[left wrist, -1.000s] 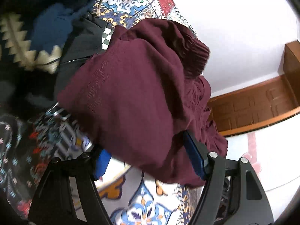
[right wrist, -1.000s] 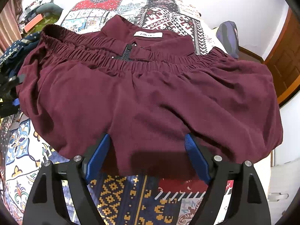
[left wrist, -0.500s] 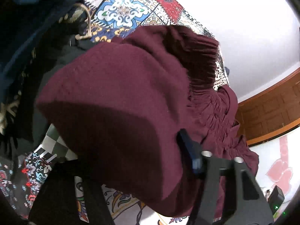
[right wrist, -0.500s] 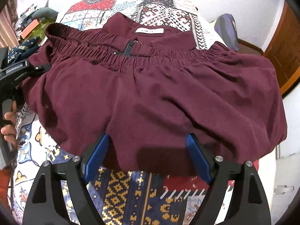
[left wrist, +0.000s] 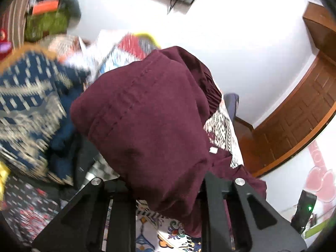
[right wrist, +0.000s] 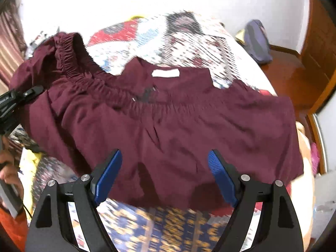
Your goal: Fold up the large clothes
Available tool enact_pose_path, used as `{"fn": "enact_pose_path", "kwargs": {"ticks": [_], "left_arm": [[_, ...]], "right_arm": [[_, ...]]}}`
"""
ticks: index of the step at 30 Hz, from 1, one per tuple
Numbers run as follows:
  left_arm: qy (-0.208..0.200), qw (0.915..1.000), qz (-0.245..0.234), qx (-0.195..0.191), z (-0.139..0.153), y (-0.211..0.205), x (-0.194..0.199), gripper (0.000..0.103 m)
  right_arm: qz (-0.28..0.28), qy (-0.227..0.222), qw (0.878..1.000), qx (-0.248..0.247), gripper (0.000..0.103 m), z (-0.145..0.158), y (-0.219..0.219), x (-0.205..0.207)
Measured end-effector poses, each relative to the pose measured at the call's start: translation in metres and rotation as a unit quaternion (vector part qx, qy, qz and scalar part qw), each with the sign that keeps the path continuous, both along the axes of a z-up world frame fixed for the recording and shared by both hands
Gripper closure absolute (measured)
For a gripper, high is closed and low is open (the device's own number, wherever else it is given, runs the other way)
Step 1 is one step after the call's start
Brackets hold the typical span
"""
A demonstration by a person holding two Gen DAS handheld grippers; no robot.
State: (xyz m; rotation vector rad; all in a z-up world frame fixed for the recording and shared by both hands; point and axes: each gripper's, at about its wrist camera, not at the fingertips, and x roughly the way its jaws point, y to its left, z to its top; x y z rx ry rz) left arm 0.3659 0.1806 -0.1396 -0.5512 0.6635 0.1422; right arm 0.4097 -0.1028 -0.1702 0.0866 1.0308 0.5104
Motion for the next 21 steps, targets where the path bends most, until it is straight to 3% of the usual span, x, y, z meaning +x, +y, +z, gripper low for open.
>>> {"fn": "enact_pose_path", "kwargs": {"ticks": [6, 12, 17, 21], "left_arm": [[-0.033, 0.9933, 0.048, 0.099, 0.041, 0.005, -0.032, 0.086], [-0.014, 0.9871, 0.064, 0.146, 0.03, 0.005, -0.027, 0.086], [-0.006, 0.9889, 0.054, 0.138, 0.015, -0.005, -0.013, 0.086], [-0.014, 0.9894, 0.044, 0.138, 0.024, -0.015, 0.0, 0.086]], "right_arm": [[0.054, -0.003, 0.998, 0.02, 0.022, 0.001, 0.076, -0.005], [0.106, 0.025, 0.994, 0.003, 0.021, -0.033, 0.144, -0.014], [0.134, 0.054, 0.99, -0.001, 0.022, -0.044, 0.142, -0.009], [0.112, 0.048, 0.992, 0.031, 0.022, -0.024, 0.094, -0.01]]}}
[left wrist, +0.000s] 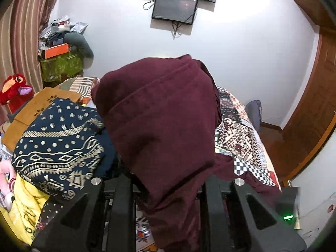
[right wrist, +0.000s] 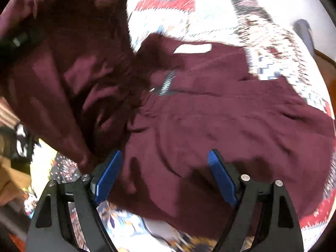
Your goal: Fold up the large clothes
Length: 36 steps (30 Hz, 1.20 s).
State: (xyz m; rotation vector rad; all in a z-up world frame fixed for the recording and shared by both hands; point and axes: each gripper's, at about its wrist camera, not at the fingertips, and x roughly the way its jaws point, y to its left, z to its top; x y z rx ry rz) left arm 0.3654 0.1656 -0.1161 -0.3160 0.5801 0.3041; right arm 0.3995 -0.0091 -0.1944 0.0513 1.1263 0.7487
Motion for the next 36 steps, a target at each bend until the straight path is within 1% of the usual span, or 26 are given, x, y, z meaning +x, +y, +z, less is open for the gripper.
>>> {"fn": "enact_pose_path", "kwargs": {"ticks": [2, 4, 7, 8, 9, 11, 12, 13, 15, 17, 20, 22, 25, 26, 27, 28, 30, 31, 33, 34, 35, 36], "left_arm": [[-0.003, 1.0, -0.006, 0.003, 0.003, -0.007, 0.004, 0.086], [-0.003, 0.9999, -0.01, 0.008, 0.005, -0.014, 0.01, 0.086], [-0.001, 0.9997, -0.022, 0.011, 0.008, -0.029, 0.017, 0.086], [-0.001, 0.9995, -0.028, 0.012, 0.009, -0.035, 0.02, 0.086], [0.0, 0.9993, -0.035, 0.012, 0.01, -0.041, 0.023, 0.086], [0.001, 0.9986, -0.052, 0.01, 0.011, -0.06, 0.032, 0.086], [0.001, 0.9981, -0.062, 0.009, 0.011, -0.068, 0.036, 0.086], [0.002, 0.9974, -0.072, 0.008, 0.012, -0.077, 0.041, 0.086], [0.005, 0.9955, -0.094, 0.01, 0.012, -0.098, 0.051, 0.086], [0.012, 0.9924, -0.121, 0.017, 0.01, -0.122, 0.061, 0.086], [0.03, 0.9837, -0.175, 0.029, 0.0, -0.162, 0.072, 0.086], [0.046, 0.9771, -0.205, 0.033, -0.012, -0.183, 0.076, 0.086], [0.097, 0.9639, -0.245, 0.039, -0.041, -0.201, 0.081, 0.086], [0.116, 0.958, -0.259, 0.039, -0.054, -0.205, 0.081, 0.086], [0.126, 0.9545, -0.268, 0.035, -0.061, -0.205, 0.08, 0.086], [0.138, 0.9498, -0.28, 0.023, -0.069, -0.205, 0.078, 0.086], [0.15, 0.9431, -0.296, -0.008, -0.079, -0.2, 0.072, 0.086], [0.152, 0.9406, -0.303, -0.014, -0.081, -0.199, 0.069, 0.086], [0.158, 0.9333, -0.322, -0.003, -0.084, -0.204, 0.061, 0.085], [0.163, 0.9278, -0.335, 0.016, -0.086, -0.209, 0.056, 0.085], [0.166, 0.9249, -0.341, 0.03, -0.088, -0.213, 0.052, 0.084], [0.169, 0.9221, -0.345, 0.048, -0.087, -0.217, 0.045, 0.081]], "right_arm": [[-0.045, -0.026, 0.999, -0.003, 0.021, 0.01, -0.037, 0.0], [-0.092, -0.043, 0.995, -0.021, 0.021, 0.011, -0.074, -0.002], [-0.147, -0.041, 0.987, -0.053, 0.021, 0.002, -0.119, 0.004], [-0.17, -0.034, 0.983, -0.066, 0.021, -0.008, -0.138, 0.004], [-0.181, -0.025, 0.981, -0.072, 0.021, -0.016, -0.147, 0.008], [-0.196, 0.012, 0.977, -0.085, 0.021, -0.041, -0.163, 0.011], [-0.197, 0.033, 0.977, -0.08, 0.021, -0.055, -0.168, 0.012], [-0.199, 0.053, 0.977, -0.059, 0.019, -0.067, -0.172, 0.013], [-0.207, 0.057, 0.976, -0.045, 0.017, -0.075, -0.173, 0.011], [-0.206, 0.053, 0.976, -0.049, 0.016, -0.076, -0.173, 0.011], [-0.201, 0.051, 0.977, -0.05, 0.015, -0.077, -0.172, 0.011], [-0.198, 0.057, 0.978, -0.041, 0.015, -0.077, -0.177, 0.015], [-0.196, 0.069, 0.978, -0.026, 0.015, -0.074, -0.182, 0.014], [-0.195, 0.073, 0.978, -0.023, 0.016, -0.073, -0.181, 0.011], [-0.196, 0.075, 0.978, -0.021, 0.016, -0.072, -0.183, 0.01], [-0.196, 0.075, 0.978, -0.021, 0.016, -0.071, -0.186, 0.007], [-0.196, 0.069, 0.978, -0.024, 0.016, -0.068, -0.191, 0.002], [-0.197, 0.065, 0.978, -0.027, 0.016, -0.066, -0.195, -0.001], [-0.201, 0.06, 0.977, -0.034, 0.016, -0.062, -0.201, -0.007], [-0.205, 0.056, 0.976, -0.042, 0.016, -0.06, -0.205, -0.009], [-0.207, 0.052, 0.976, -0.046, 0.016, -0.057, -0.208, -0.012], [-0.209, 0.046, 0.976, -0.048, 0.016, -0.053, -0.213, -0.016]]}}
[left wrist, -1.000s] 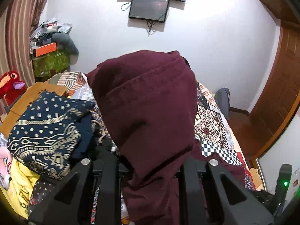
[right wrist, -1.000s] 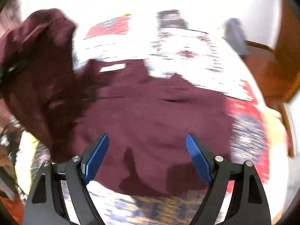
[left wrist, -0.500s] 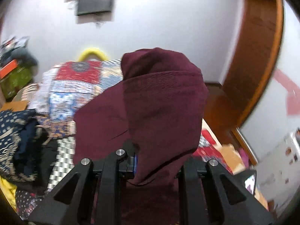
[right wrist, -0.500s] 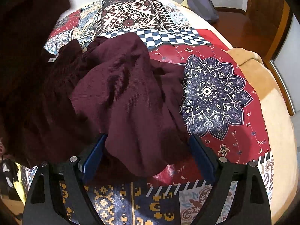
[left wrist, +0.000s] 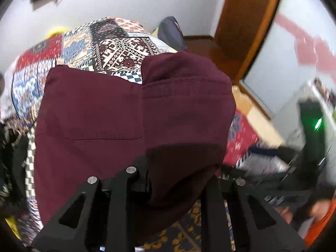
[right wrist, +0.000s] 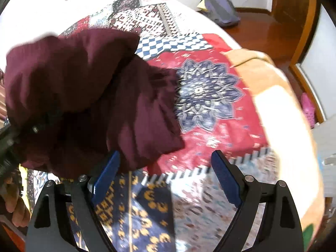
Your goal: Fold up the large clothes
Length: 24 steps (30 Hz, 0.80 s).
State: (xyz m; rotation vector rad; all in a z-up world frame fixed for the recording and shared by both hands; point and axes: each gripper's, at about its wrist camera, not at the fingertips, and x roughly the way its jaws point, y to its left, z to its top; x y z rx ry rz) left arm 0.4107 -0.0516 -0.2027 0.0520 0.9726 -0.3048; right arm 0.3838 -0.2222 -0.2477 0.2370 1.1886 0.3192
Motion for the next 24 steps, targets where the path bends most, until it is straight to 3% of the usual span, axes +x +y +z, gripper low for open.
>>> {"fn": "enact_pose_path", "kwargs": {"ticks": [4, 6, 8, 11, 14, 17, 20, 24], "left_arm": [[0.004, 0.9999, -0.009, 0.012, 0.007, 0.001, -0.012, 0.069], [0.013, 0.9998, -0.015, -0.01, 0.013, 0.002, -0.016, 0.051], [0.032, 0.9979, -0.022, -0.052, 0.022, 0.007, -0.019, 0.041], [0.04, 0.9943, -0.026, -0.096, 0.037, 0.015, -0.025, 0.041], [0.015, 0.9937, -0.007, -0.111, 0.062, 0.039, -0.034, 0.041], [-0.018, 0.9949, 0.025, -0.096, 0.08, 0.066, -0.041, 0.041], [-0.043, 0.9959, 0.068, -0.04, 0.083, 0.1, -0.041, 0.04], [-0.019, 0.994, 0.107, -0.002, 0.059, 0.134, -0.03, 0.04]], "right_arm": [[-0.007, -0.014, 1.0, -0.006, 0.016, 0.016, -0.018, -0.018], [-0.012, -0.023, 1.0, -0.006, 0.016, 0.026, -0.026, -0.026], [-0.016, -0.031, 0.999, -0.005, 0.016, 0.034, -0.029, -0.028], [-0.021, -0.044, 0.999, -0.001, 0.016, 0.046, -0.032, -0.03], [-0.02, -0.056, 0.998, 0.01, 0.016, 0.059, -0.028, -0.029], [-0.009, -0.072, 0.997, 0.018, 0.016, 0.07, -0.015, -0.022], [0.011, -0.097, 0.995, 0.021, 0.016, 0.083, 0.004, -0.017], [0.04, -0.128, 0.991, 0.024, 0.016, 0.102, 0.032, -0.006]]}}
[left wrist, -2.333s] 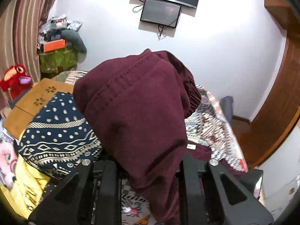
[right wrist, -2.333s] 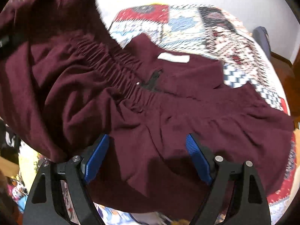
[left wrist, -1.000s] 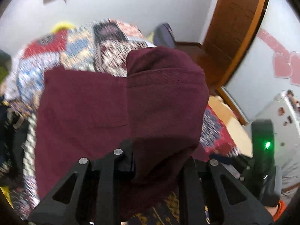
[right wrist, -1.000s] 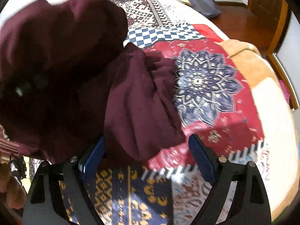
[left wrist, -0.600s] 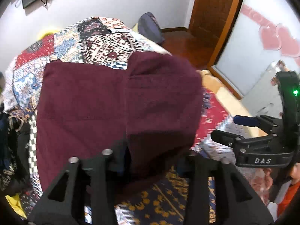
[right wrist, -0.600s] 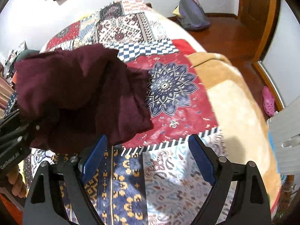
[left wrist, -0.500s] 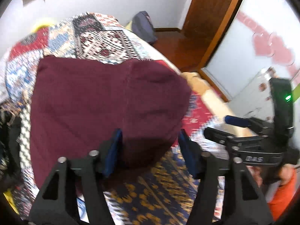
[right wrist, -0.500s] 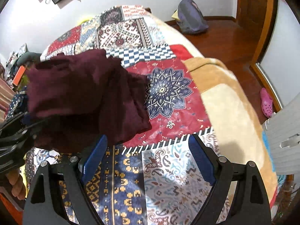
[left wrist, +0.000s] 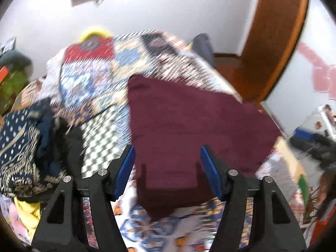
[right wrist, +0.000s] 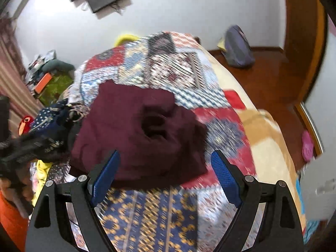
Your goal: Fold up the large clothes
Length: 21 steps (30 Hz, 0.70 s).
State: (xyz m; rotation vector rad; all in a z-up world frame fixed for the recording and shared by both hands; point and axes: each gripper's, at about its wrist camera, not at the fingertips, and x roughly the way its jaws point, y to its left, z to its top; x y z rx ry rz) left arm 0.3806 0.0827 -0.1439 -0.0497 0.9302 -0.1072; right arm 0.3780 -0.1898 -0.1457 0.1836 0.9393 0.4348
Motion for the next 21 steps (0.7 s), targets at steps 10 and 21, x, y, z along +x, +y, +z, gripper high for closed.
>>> {"fn": "enact_pose_path", "kwargs": {"ticks": [10, 21], "left_arm": [[0.056, 0.9982, -0.003, 0.02, -0.066, 0.01, -0.007, 0.035], [0.072, 0.9973, 0.0, -0.014, -0.096, 0.02, -0.012, 0.015]], "right_arm": [[0.033, -0.011, 0.999, -0.021, 0.016, -0.005, 0.039, 0.038], [0.063, 0.074, 0.993, -0.059, 0.014, -0.1, -0.004, 0.035]]}}
